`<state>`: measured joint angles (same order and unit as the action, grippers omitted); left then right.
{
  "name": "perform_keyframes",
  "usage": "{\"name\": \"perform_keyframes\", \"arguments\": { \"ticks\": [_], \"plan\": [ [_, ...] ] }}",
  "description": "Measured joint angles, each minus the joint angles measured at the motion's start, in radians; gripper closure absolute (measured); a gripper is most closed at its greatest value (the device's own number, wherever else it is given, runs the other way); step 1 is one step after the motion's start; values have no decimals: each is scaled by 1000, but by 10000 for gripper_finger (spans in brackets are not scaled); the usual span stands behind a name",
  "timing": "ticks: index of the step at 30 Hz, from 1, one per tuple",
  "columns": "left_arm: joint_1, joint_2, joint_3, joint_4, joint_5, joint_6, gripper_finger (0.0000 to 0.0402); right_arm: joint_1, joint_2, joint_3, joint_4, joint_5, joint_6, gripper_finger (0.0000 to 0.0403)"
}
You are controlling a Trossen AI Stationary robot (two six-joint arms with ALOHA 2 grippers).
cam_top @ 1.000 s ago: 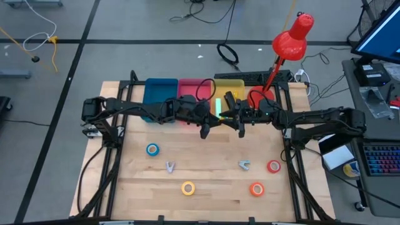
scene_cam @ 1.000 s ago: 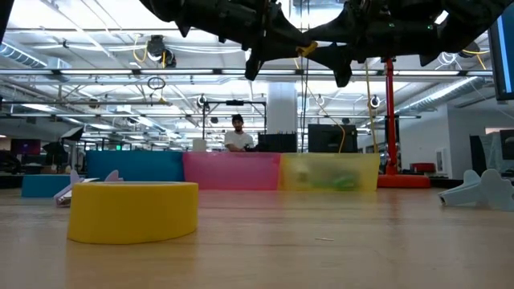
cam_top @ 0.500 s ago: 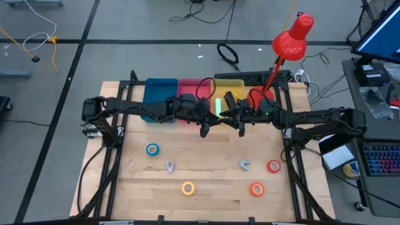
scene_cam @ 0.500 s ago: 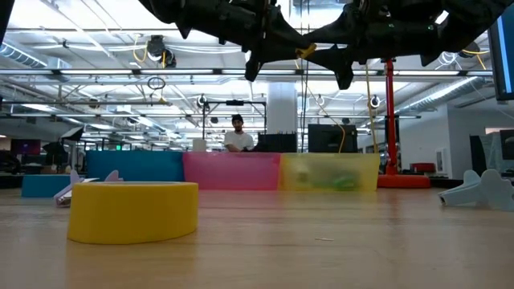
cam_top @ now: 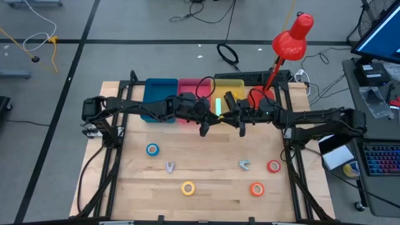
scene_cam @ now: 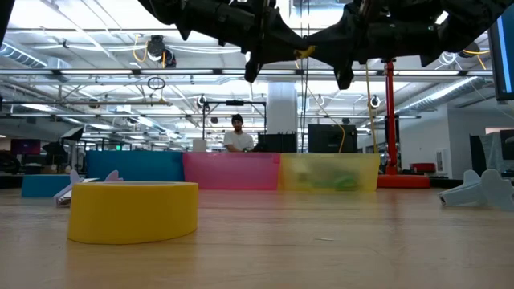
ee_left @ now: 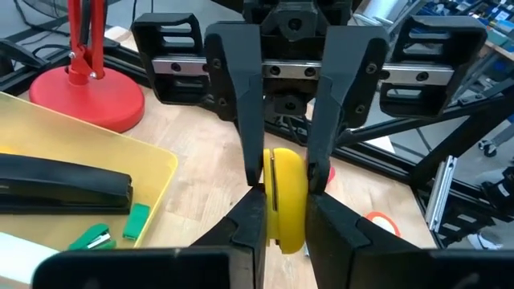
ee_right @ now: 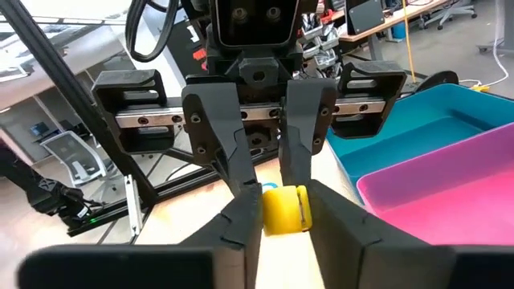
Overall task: Pick and place Stapler, Stapler remover, tape
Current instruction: Put the small yellow stapler into the yellow bin
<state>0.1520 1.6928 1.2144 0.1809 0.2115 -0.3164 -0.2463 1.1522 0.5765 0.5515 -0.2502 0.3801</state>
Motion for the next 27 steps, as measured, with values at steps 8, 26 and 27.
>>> {"name": "perform_keyframes", "arguments": {
  "ticks": [8, 26, 27],
  "plan": [
    [-1, 0, 0, 6, 4, -5, 325, -25, 0, -1, 11, -65, -1, 340],
    [-1, 0, 1, 4, -53, -15, 265, -41, 1, -1, 10, -64, 8, 350],
    [-1, -1, 1, 6, -58, -15, 253, -44, 1, -1, 8, -65, 9, 350]
  ]
}}
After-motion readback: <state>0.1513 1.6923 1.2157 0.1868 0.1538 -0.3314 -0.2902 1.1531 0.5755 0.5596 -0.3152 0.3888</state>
